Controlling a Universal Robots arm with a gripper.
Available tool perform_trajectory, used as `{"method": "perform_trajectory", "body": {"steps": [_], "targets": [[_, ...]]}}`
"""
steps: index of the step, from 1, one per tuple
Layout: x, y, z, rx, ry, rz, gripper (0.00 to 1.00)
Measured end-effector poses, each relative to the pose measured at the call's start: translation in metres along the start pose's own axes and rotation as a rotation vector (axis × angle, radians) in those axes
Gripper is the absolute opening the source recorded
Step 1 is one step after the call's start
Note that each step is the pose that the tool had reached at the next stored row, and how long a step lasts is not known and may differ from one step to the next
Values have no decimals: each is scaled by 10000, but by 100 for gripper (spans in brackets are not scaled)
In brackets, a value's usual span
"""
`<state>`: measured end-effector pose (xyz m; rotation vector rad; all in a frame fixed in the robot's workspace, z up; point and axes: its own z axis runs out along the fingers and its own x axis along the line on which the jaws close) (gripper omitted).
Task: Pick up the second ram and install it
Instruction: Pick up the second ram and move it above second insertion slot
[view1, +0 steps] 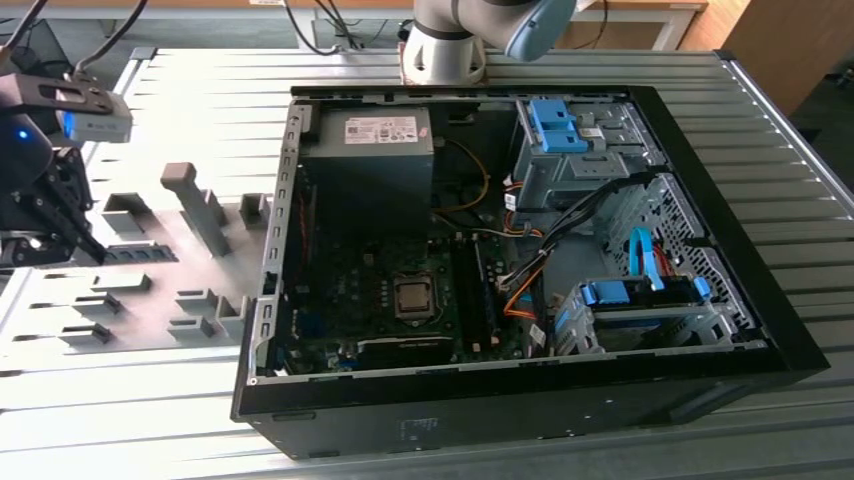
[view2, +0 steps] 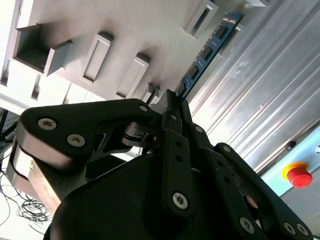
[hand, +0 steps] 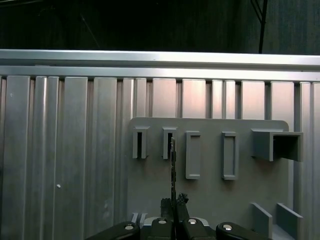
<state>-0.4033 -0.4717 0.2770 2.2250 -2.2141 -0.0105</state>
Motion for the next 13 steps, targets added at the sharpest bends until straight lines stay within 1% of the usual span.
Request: {"method": "perform_trajectory", "body": {"steps": [13], "targets": [[0, 0, -53, 0, 1, 0, 14]]}}
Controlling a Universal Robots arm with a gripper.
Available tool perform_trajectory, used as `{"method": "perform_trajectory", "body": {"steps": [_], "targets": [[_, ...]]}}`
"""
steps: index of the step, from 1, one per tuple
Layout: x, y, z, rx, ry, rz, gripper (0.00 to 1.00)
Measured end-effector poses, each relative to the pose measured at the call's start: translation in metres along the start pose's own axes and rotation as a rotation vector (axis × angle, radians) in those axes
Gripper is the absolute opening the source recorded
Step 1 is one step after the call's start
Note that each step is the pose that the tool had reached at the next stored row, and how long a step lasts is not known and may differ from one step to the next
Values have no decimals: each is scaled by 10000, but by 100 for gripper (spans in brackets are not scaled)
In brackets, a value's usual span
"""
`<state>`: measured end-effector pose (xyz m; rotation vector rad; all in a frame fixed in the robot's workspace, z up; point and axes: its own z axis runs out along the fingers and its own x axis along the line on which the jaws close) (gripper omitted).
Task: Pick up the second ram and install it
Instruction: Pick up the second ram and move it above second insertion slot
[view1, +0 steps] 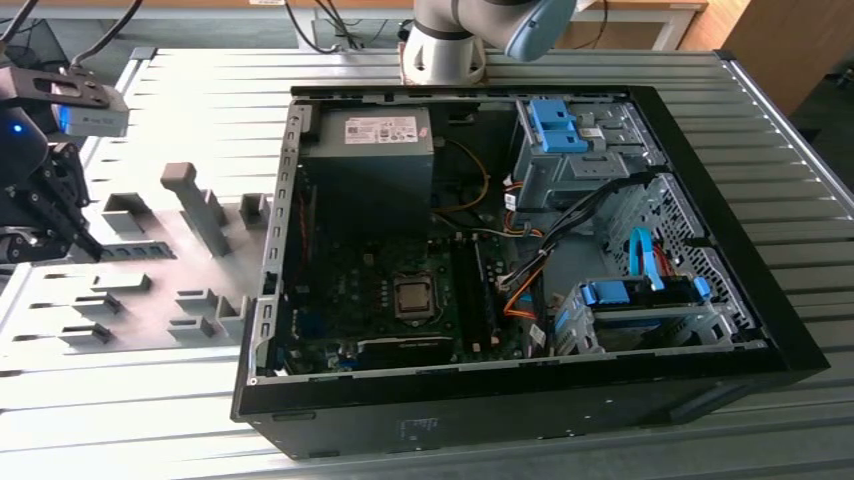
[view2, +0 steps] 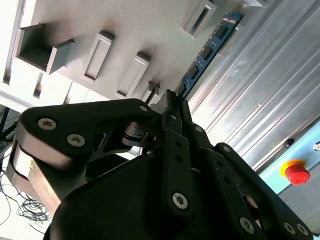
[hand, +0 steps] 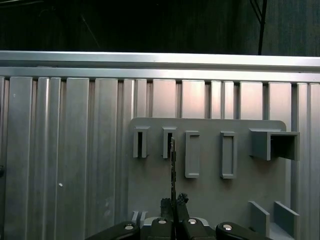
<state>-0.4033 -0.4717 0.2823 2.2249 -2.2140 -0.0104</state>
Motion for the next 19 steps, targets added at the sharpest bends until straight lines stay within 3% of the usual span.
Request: {"method": "perform_trajectory", "body": {"steps": [19], "targets": [[-1, 1, -101, 0, 10, 0, 14]]}}
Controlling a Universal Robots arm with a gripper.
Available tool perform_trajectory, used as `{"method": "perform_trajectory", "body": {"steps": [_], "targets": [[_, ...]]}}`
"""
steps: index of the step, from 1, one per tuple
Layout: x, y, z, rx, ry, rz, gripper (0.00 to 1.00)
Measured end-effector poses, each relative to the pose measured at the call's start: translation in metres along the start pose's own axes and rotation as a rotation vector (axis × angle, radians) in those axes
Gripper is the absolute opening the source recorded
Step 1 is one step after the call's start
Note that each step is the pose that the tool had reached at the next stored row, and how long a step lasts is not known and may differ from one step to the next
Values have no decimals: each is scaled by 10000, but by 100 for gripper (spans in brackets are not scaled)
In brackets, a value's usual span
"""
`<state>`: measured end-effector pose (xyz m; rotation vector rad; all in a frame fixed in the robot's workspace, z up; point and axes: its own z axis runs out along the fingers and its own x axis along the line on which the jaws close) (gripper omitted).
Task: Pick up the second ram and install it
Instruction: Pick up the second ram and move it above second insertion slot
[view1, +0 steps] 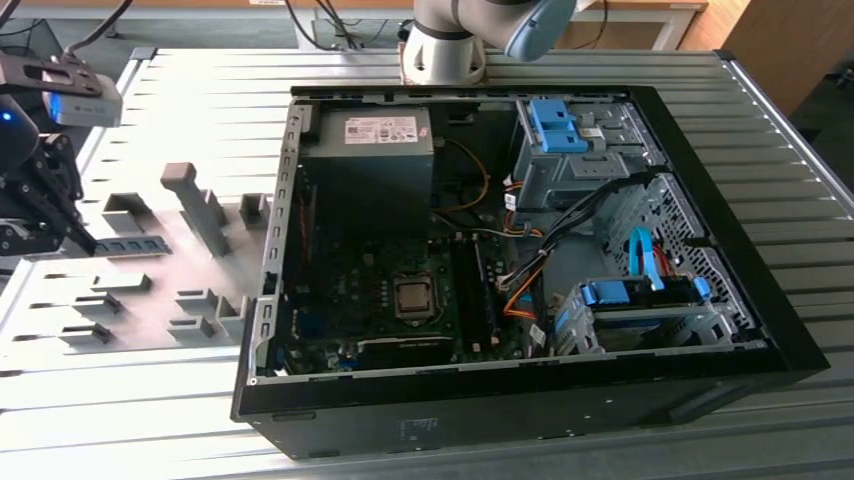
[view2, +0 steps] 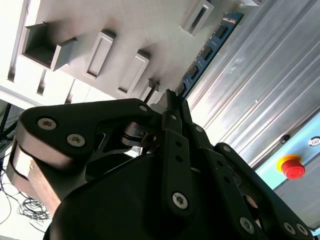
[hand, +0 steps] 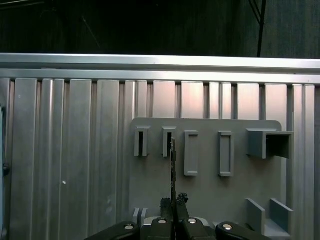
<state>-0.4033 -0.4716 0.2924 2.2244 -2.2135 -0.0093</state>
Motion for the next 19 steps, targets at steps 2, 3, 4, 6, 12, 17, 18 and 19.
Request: {"method": "perform_trajectory", "body": {"steps": [2, 3, 4, 6, 12, 17, 18, 19], "targets": [[0, 0, -9, 0, 0, 0, 14], [0, 0, -13, 0, 1, 0, 14], [0, 0, -17, 0, 1, 0, 14], [0, 0, -26, 0, 0, 0, 14], [0, 0, -47, 0, 0, 0, 14], [0, 0, -65, -1, 0, 0, 14], [0, 1, -69, 0, 0, 0, 14], [0, 0, -73, 0, 0, 0, 14]]}}
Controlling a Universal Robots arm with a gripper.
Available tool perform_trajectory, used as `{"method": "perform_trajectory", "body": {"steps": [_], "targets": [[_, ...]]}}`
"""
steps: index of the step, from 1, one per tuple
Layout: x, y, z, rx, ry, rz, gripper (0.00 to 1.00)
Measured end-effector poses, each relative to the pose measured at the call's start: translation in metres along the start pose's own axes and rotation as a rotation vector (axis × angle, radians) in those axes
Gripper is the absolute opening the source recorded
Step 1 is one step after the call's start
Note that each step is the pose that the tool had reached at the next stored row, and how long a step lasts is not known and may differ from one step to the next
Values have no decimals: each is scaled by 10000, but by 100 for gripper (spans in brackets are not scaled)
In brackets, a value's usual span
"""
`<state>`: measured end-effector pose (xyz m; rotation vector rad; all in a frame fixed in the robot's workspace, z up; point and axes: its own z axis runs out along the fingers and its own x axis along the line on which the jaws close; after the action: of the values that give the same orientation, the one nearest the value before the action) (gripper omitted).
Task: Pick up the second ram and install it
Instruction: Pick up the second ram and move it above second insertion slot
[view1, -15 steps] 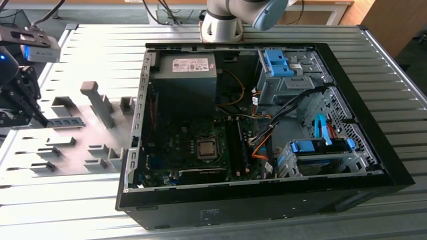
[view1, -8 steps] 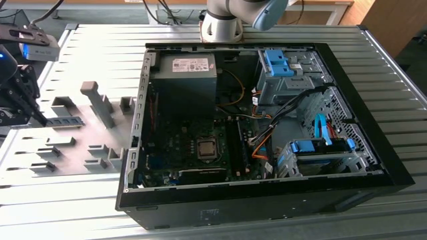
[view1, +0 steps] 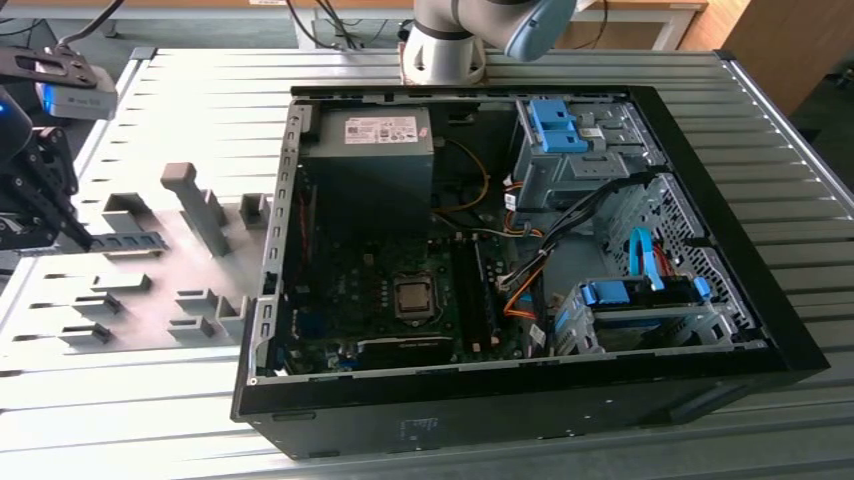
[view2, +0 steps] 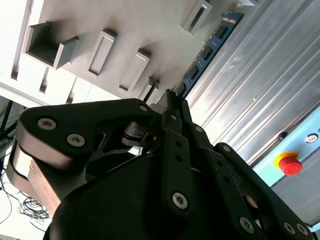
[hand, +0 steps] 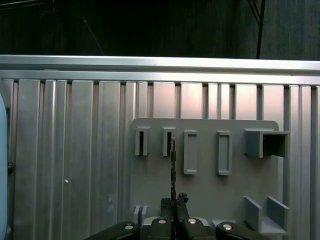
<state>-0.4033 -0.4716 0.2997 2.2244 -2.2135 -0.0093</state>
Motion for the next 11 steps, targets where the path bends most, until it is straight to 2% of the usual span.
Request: {"method": "perform_trajectory", "body": {"steps": [11], "targets": [[0, 0, -31, 0, 0, 1, 14]]}}
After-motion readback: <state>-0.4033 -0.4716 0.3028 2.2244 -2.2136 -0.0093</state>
